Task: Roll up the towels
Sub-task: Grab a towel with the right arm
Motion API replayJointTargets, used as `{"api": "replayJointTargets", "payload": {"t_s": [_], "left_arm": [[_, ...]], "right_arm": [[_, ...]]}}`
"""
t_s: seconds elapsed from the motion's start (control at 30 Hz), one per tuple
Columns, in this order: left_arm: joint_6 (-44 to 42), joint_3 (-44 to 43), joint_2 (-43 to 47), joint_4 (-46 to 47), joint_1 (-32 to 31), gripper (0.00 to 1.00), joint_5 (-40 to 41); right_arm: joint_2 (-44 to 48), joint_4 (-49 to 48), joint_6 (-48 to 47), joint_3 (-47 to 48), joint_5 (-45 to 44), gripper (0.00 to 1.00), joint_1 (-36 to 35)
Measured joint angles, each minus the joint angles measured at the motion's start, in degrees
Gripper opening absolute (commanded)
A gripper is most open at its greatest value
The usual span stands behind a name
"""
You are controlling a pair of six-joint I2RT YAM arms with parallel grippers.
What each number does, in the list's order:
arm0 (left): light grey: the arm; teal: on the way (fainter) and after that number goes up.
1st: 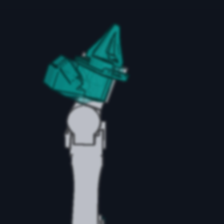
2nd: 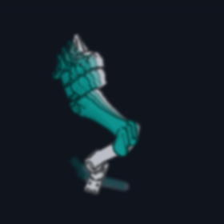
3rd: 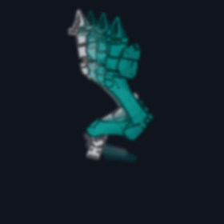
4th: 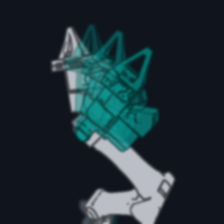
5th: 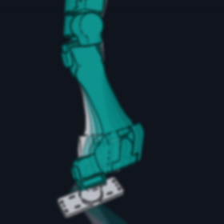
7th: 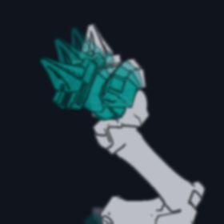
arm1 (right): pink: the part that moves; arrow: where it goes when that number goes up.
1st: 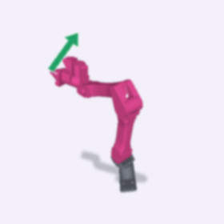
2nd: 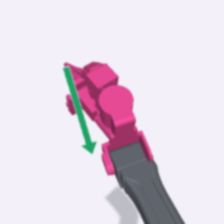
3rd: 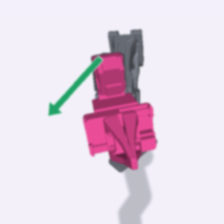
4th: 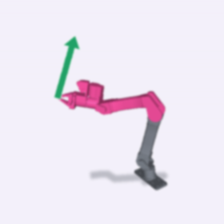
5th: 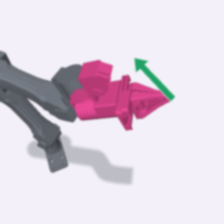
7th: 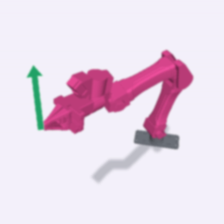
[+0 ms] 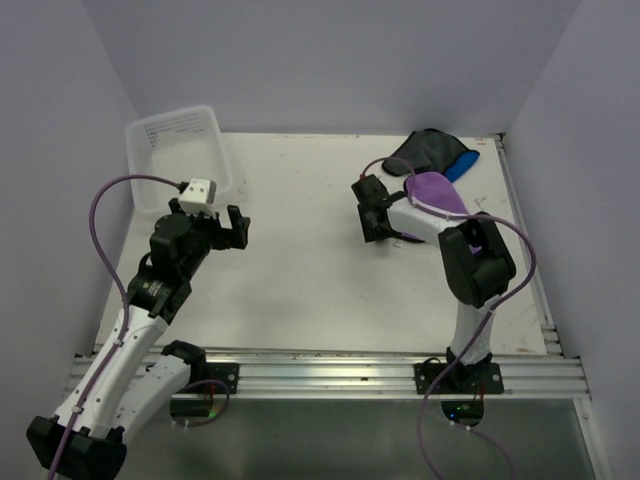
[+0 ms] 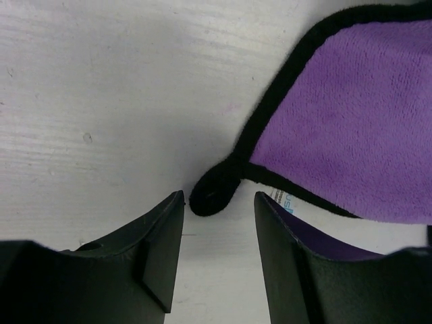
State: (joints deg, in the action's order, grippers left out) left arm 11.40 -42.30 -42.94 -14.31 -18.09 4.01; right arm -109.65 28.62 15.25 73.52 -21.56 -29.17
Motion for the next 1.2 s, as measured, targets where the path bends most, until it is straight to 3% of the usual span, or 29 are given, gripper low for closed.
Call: {"api": "replayJointTargets", "payload": {"t_s": [0.13, 0.3, 0.5, 0.6, 0.73, 0.83, 1.03, 1.2], "left_arm": [[0.00, 0.00, -0.13, 0.00, 0.00, 1.00, -0.15], [0.00, 0.00, -0.24, 0.00, 0.00, 1.00, -0.20], [0.00, 0.00, -0.24, 0.00, 0.00, 1.00, -0.20], [0.00, 0.00, -0.24, 0.00, 0.00, 1.00, -0.20], [0.00, 0.00, -0.24, 0.00, 0.00, 1.00, -0.20], [0.00, 0.00, -0.22, 0.00, 0.00, 1.00, -0.20], [0.00, 0.00, -0.13, 0.00, 0.00, 1.00, -0.20], [0.00, 0.00, 0.11, 0.00, 0.00, 1.00, -0.20]], "right_arm": [[-1.38, 0.02, -0.48, 1.70, -0.39, 0.47, 0.00], [-1.84, 0.31, -0.94, 2.36, -1.64, 0.33, -0.02], [-2.89, 0.98, -0.76, 2.67, -2.75, 0.34, 0.00], [-2.93, 1.16, -0.48, 2.67, -3.04, 0.41, -0.02], [-2.93, 1.42, -0.15, 2.64, -3.19, 0.39, 0.00], [-3.08, 1.51, 0.11, 2.64, -3.15, 0.30, -0.02], [-3.58, 1.62, 0.87, 2.64, -2.89, 0.00, -0.02], [-3.54, 1.90, 1.20, 2.64, -2.69, 0.00, -0.02]]}}
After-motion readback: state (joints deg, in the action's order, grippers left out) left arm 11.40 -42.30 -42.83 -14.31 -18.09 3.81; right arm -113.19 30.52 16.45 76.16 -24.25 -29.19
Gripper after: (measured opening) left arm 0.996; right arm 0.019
